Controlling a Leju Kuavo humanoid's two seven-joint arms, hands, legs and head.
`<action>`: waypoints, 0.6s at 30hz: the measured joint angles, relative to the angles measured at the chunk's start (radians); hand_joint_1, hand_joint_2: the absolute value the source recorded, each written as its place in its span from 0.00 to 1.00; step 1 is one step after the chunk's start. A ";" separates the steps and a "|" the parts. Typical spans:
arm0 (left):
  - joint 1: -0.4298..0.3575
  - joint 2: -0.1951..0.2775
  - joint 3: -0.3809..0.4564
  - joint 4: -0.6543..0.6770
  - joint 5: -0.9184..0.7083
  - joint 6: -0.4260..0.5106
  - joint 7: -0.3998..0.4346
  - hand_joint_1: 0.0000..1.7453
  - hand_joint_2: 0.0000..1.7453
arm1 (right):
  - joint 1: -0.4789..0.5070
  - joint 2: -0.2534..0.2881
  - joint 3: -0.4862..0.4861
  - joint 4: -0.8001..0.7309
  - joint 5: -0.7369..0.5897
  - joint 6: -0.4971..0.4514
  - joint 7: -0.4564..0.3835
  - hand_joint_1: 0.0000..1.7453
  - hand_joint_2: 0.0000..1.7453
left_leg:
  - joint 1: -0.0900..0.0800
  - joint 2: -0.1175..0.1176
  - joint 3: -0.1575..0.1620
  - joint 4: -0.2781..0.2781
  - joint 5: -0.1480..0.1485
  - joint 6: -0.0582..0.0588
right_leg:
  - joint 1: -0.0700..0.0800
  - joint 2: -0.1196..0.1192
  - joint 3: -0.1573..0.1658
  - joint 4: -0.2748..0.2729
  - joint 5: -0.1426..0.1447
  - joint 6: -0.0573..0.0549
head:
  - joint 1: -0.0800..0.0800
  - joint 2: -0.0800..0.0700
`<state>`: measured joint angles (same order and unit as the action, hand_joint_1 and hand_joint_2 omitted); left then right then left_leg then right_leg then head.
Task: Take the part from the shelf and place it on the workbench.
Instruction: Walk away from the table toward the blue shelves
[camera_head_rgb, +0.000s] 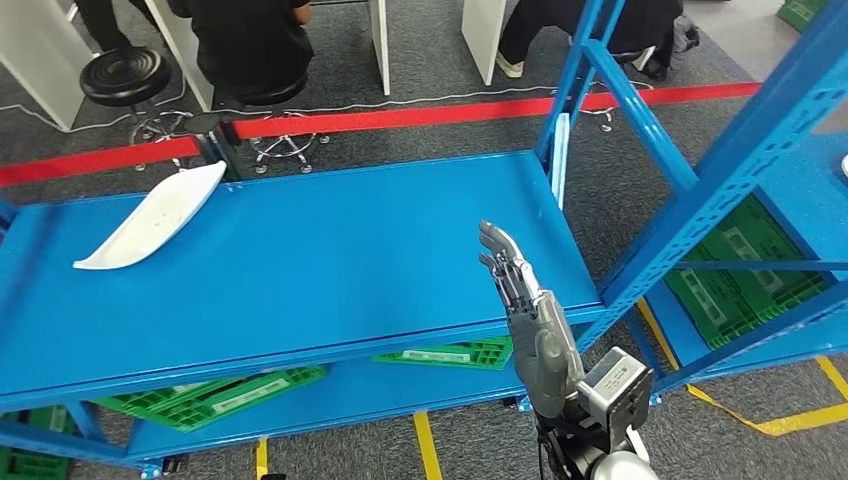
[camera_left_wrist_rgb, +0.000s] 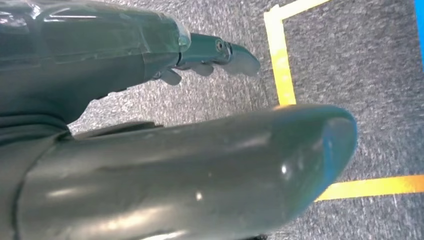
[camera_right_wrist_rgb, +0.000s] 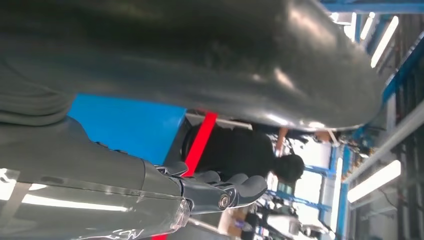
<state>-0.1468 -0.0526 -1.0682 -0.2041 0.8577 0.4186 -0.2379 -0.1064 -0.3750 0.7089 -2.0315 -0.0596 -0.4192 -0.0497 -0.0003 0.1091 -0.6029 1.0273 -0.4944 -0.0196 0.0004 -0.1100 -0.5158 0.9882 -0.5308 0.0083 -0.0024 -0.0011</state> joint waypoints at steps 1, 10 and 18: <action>-0.007 0.001 0.000 0.000 -0.009 -0.001 0.008 0.00 0.00 | -0.001 0.002 0.002 0.004 -0.002 0.000 0.002 0.00 0.00 | 0.000 -0.012 -0.002 -0.001 0.003 0.009 | 0.000 -0.009 0.002 0.000 -0.001 0.003 | 0.002 0.000; -0.070 -0.011 -0.005 -0.006 -0.056 -0.002 -0.001 0.00 0.00 | 0.003 0.020 0.025 0.072 -0.022 0.016 -0.001 0.00 0.00 | -0.007 -0.154 -0.001 -0.005 0.016 0.046 | -0.009 0.107 -0.125 0.266 -0.103 0.007 | 0.022 0.000; -0.052 -0.010 -0.011 -0.009 -0.087 -0.002 0.025 0.00 0.00 | 0.017 0.028 0.039 0.103 -0.023 -0.033 -0.006 0.00 0.00 | -0.008 -0.218 -0.015 0.000 0.021 0.023 | -0.008 0.162 -0.022 0.004 0.019 -0.024 | 0.040 0.000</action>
<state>-0.1986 -0.0627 -1.0797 -0.2127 0.7709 0.4162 -0.2131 -0.0892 -0.3472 0.7482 -1.9287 -0.0830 -0.4522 -0.0556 -0.0087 -0.1090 -0.6182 1.0268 -0.4738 0.0038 -0.0078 0.0523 -0.5376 0.9925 -0.5113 -0.0157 0.0371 -0.0011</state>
